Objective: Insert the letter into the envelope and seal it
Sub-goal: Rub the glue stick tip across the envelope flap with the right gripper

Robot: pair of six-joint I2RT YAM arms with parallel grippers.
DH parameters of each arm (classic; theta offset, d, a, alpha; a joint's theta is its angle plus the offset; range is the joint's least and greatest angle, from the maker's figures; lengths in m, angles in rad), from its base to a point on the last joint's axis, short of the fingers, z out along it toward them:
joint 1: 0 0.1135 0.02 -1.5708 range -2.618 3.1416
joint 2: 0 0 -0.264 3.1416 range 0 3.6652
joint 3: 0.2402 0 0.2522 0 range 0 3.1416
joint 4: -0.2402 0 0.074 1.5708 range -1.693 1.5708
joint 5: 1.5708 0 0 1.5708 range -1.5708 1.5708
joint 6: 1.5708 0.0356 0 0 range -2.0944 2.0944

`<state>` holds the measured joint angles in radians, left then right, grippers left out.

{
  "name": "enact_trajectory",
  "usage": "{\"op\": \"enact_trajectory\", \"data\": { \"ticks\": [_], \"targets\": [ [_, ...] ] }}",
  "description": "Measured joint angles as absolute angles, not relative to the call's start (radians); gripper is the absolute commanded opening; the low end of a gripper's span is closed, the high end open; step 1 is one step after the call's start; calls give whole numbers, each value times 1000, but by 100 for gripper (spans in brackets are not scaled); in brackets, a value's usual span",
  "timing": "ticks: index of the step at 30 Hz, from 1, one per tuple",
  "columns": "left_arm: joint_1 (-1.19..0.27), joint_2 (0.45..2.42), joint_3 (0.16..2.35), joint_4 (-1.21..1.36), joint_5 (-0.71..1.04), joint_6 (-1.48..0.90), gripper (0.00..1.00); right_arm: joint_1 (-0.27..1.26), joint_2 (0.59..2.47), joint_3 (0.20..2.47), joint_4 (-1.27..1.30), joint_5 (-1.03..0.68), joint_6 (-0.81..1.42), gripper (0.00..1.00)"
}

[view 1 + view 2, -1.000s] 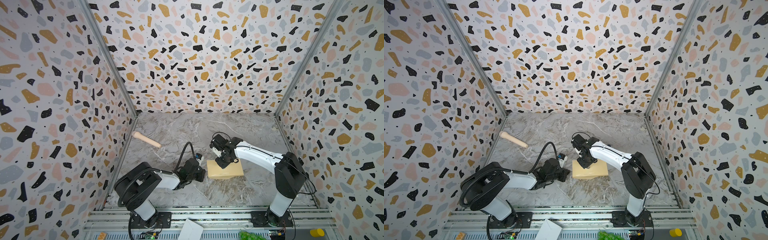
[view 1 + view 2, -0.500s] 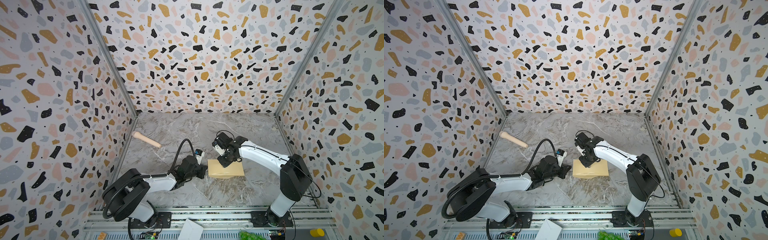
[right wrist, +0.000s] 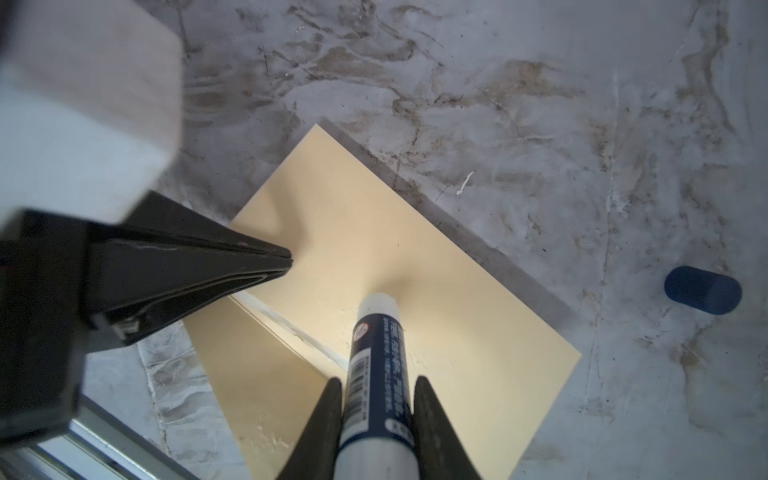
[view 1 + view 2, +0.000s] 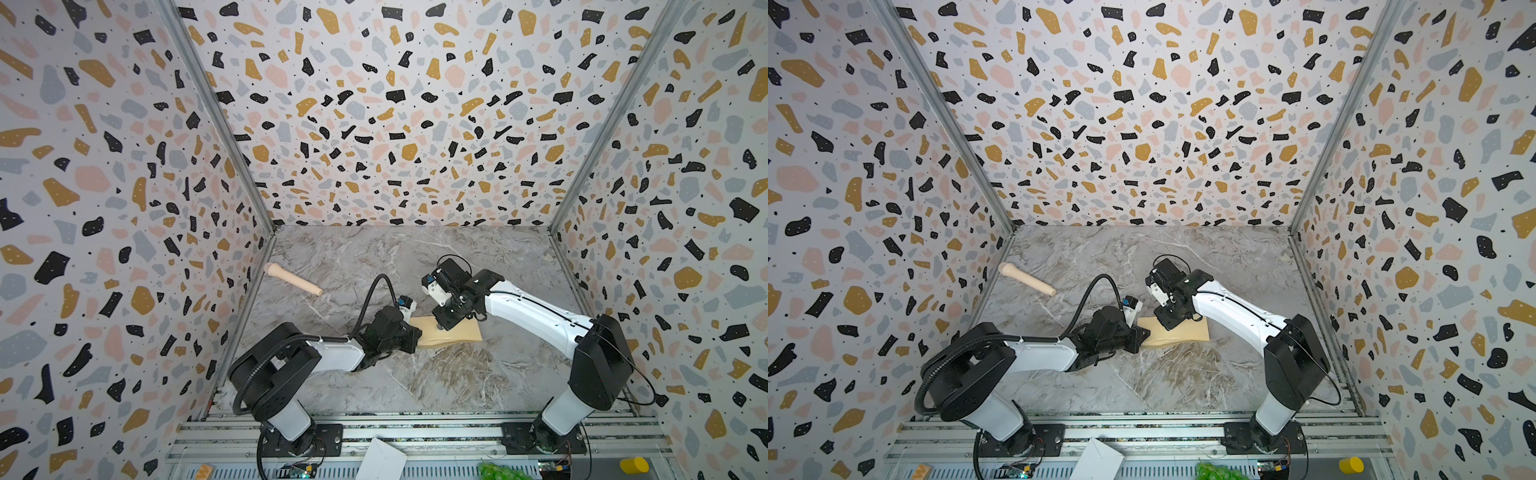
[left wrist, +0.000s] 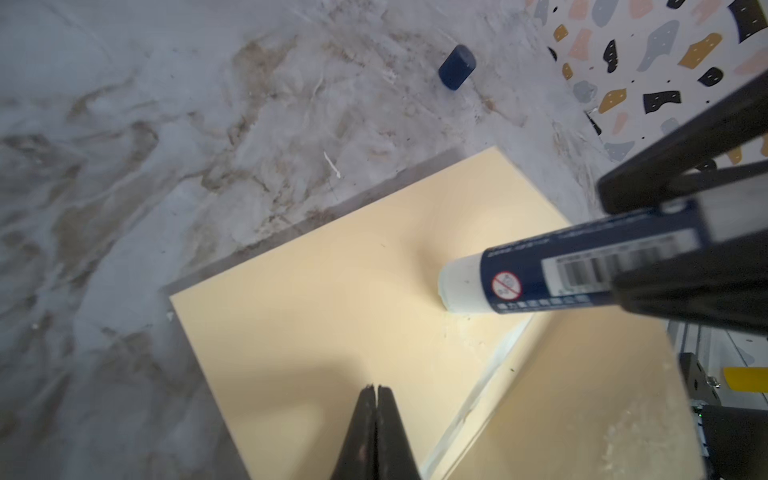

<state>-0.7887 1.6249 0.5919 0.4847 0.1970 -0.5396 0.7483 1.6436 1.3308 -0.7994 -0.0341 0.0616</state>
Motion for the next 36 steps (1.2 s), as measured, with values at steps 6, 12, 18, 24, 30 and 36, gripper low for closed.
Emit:
{"op": "enact_trajectory", "data": {
  "ticks": [6,12,18,24,30,36],
  "targets": [
    [-799,1675,591,488,189,-544,0,754,1669,1331,-784,-42,61,0],
    [-805,1702,586,503,174,-546,0,764,1688,1330,-784,-36,62,0],
    [-807,1716,583,533,165,-549,0,774,1718,1330,-784,-24,67,0],
    [-808,1729,577,568,163,-562,0,793,1770,1336,-785,-3,74,0],
    [-808,1734,571,588,159,-565,0,805,1792,1361,-785,17,81,0],
    [-808,1734,569,593,155,-565,0,806,1792,1361,-786,38,85,0]
  ]
}}
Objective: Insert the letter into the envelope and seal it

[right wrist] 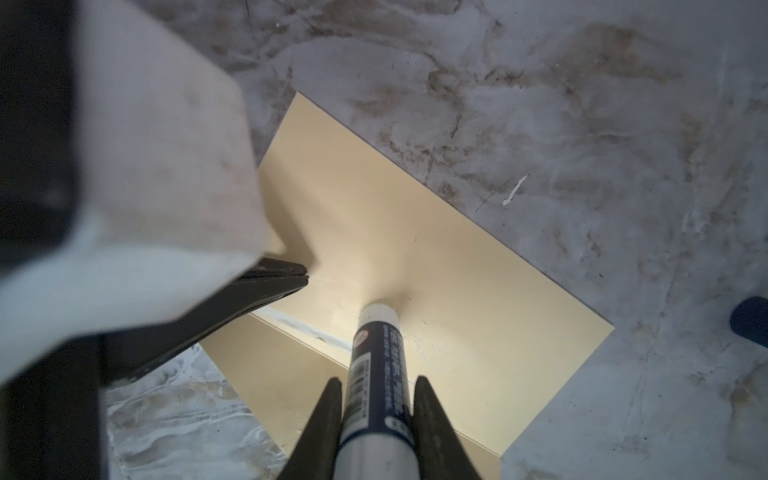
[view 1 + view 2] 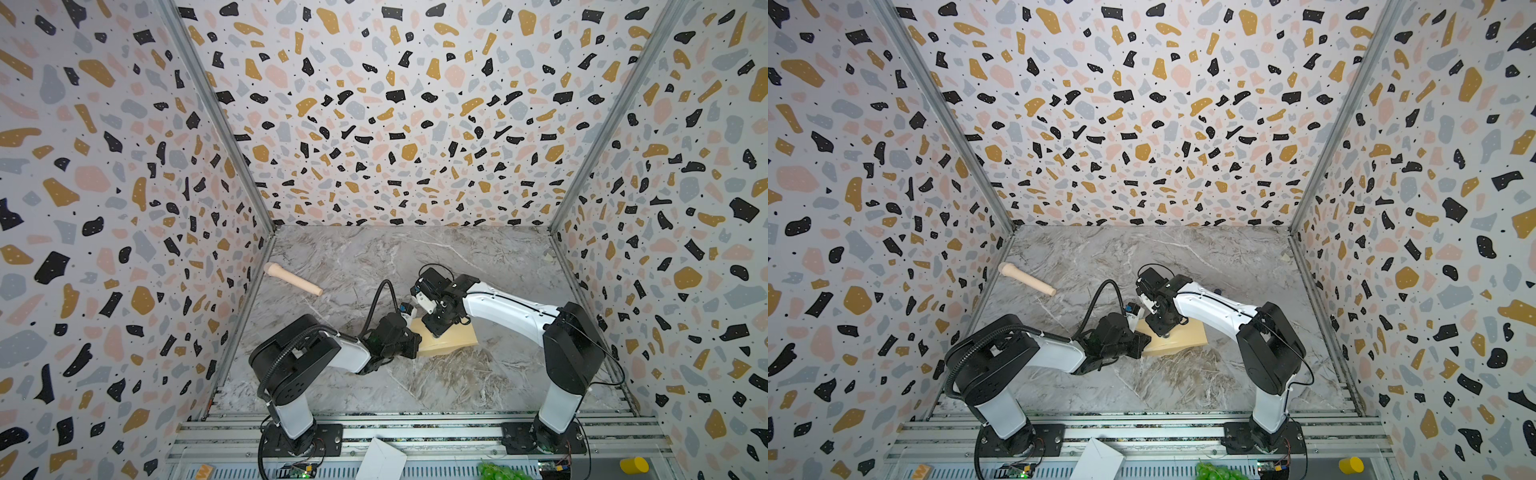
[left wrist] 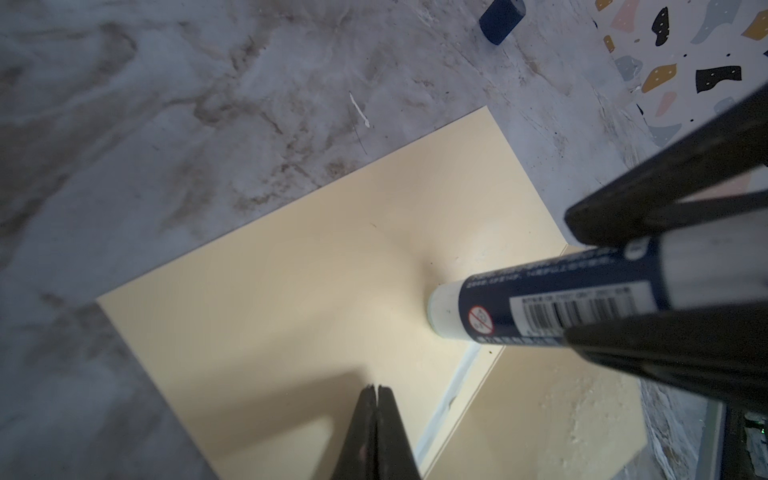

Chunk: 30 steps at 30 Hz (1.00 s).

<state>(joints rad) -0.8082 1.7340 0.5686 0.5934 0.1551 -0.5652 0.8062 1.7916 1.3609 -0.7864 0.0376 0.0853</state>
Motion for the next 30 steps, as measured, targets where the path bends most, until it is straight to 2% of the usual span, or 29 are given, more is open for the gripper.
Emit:
{"op": "enact_trajectory", "data": {
  "ticks": [30],
  "targets": [
    [-828,1753,583,604,93,-539,0,689,1715,1267,-781,75,77,0]
  ]
}}
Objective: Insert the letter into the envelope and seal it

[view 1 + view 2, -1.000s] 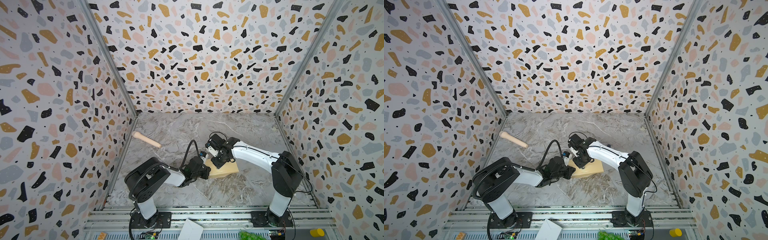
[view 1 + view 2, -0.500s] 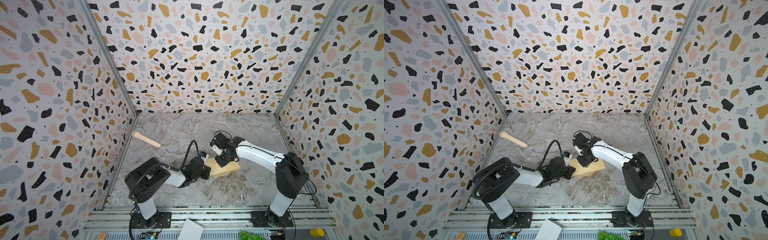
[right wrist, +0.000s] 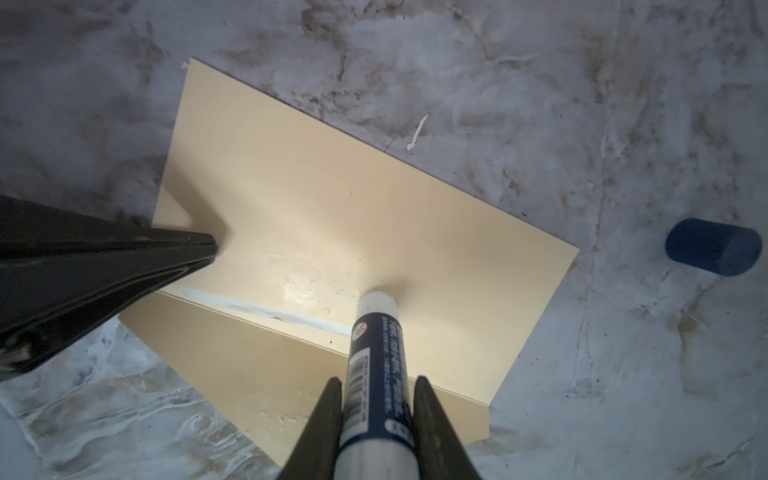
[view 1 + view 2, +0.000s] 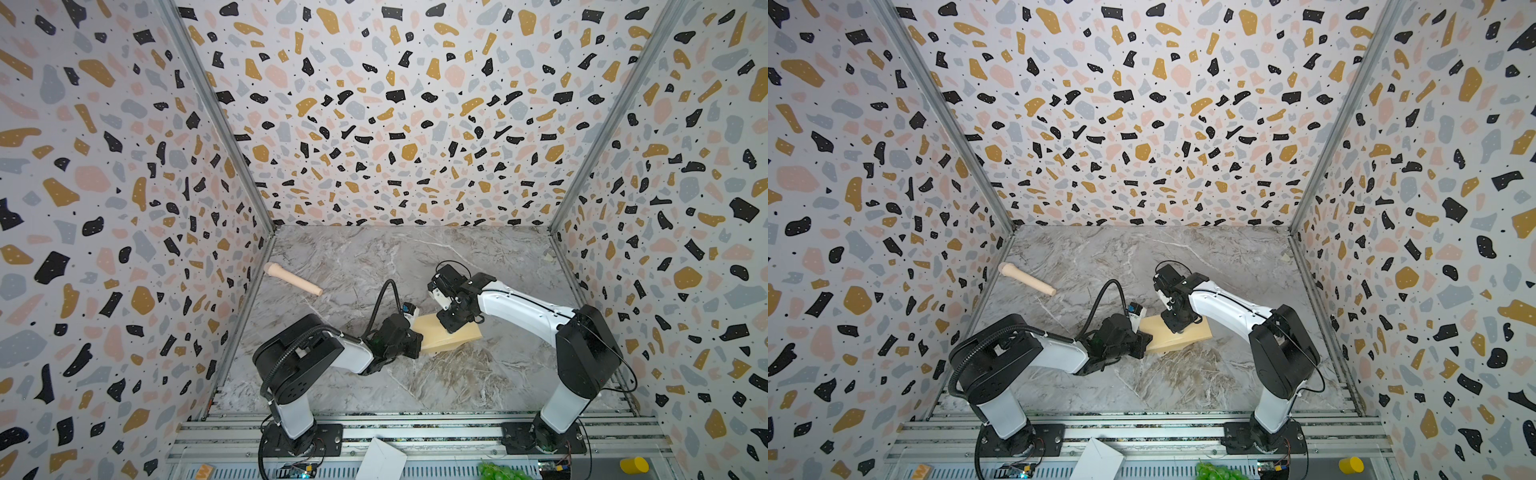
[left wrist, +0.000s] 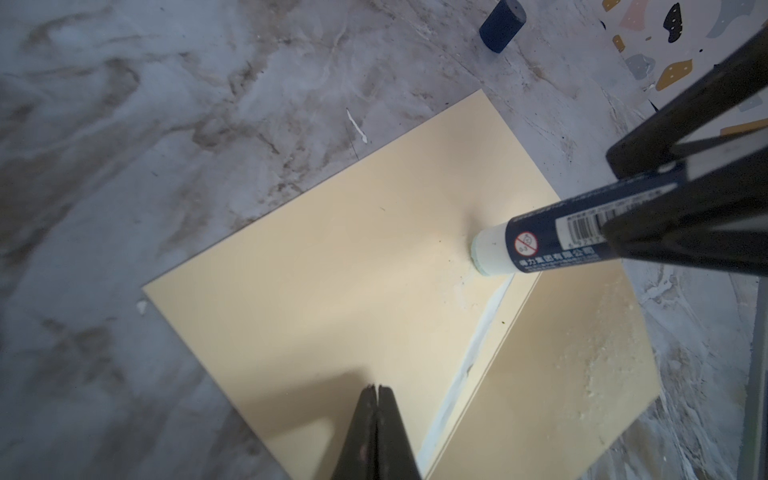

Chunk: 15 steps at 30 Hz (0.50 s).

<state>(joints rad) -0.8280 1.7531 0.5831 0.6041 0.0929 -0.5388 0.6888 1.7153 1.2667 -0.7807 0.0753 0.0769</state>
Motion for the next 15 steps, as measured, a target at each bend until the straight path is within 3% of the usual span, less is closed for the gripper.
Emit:
{"op": "enact_trajectory", "data": {
  "ticks": [15],
  "targets": [
    [-831,1753,583,603,85,-535,0,600,1674,1247,-793,105,67,0]
  ]
}}
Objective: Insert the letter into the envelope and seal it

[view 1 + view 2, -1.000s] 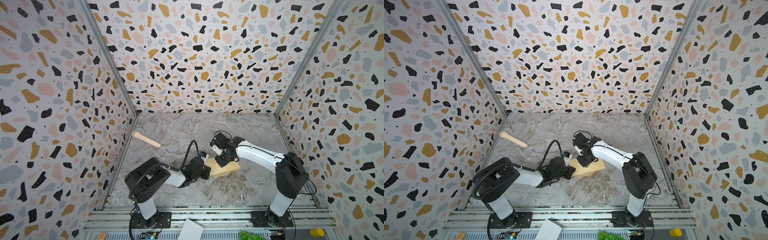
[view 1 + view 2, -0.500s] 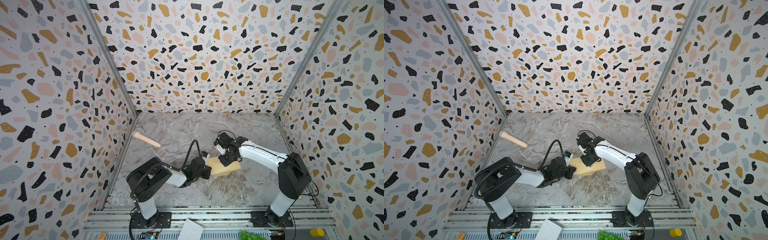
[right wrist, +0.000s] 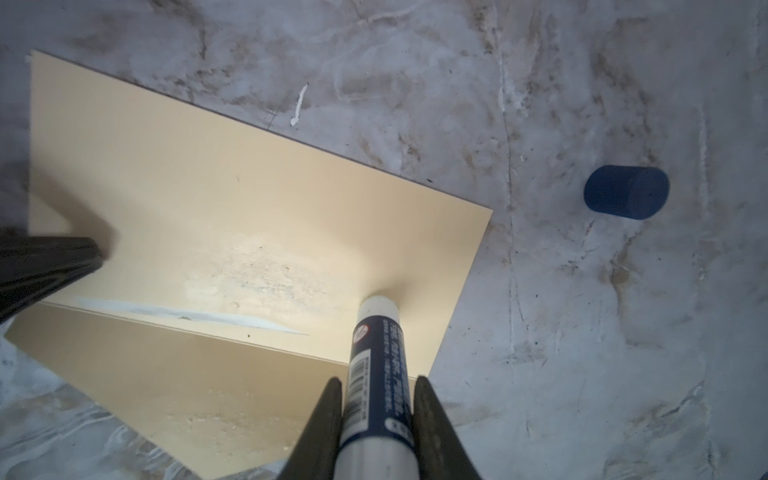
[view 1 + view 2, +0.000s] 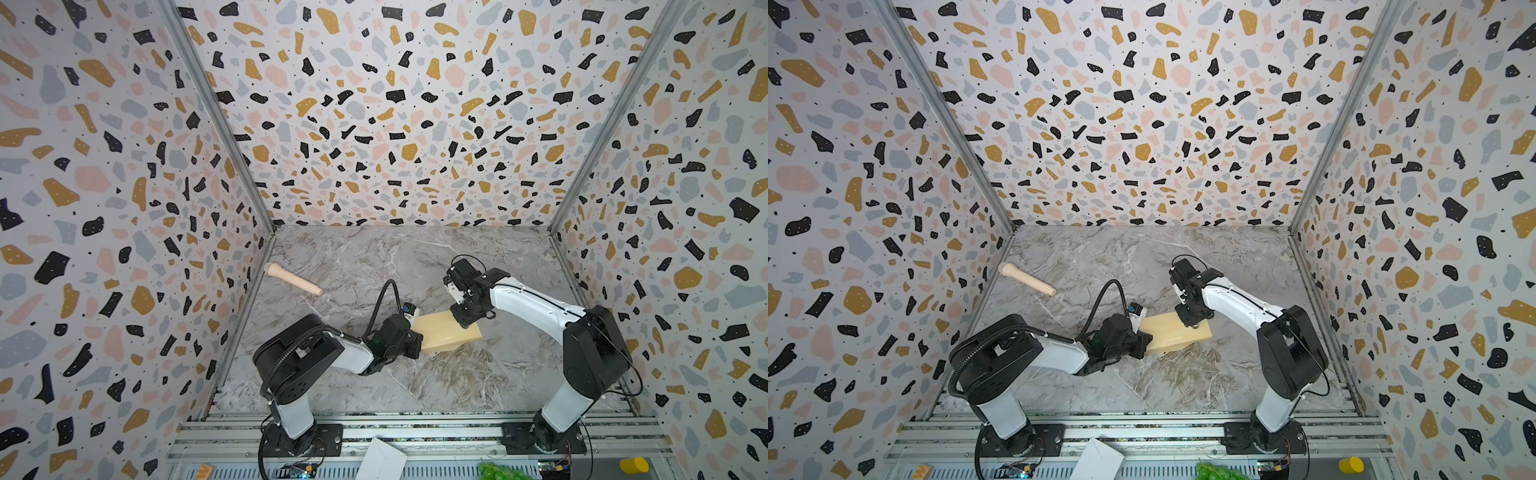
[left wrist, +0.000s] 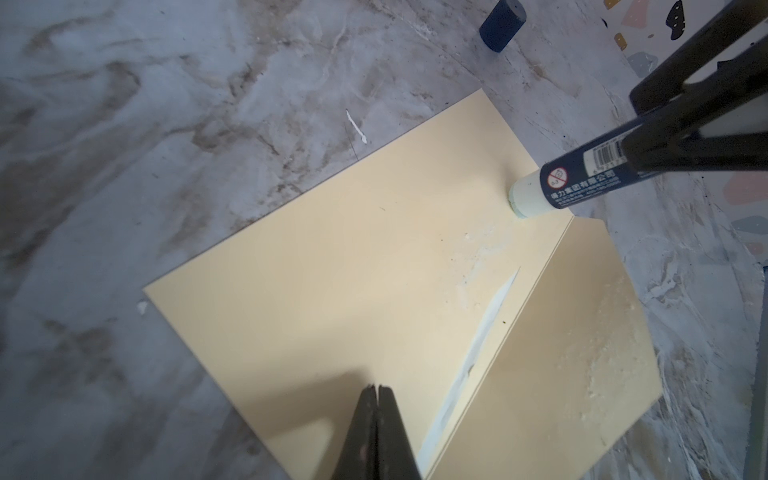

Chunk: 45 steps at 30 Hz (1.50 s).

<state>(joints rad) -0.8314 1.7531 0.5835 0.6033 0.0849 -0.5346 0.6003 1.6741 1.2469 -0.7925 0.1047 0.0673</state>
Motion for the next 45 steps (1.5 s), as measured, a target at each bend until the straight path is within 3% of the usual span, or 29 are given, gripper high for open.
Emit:
{"op": "enact_trajectory", "data": {
  "ticks": [9,24,45],
  "targets": [
    [-832,1753,586,599,84,-535,0,636,1538,1341,-768,90,91,0],
    [-832,1753,590,592,83,-533,0,776,1758,1358,-744,49,112,0],
    [-833,1755,590,595,80,-517,0,710,1763,1309,-720,79,102,0]
  ]
}}
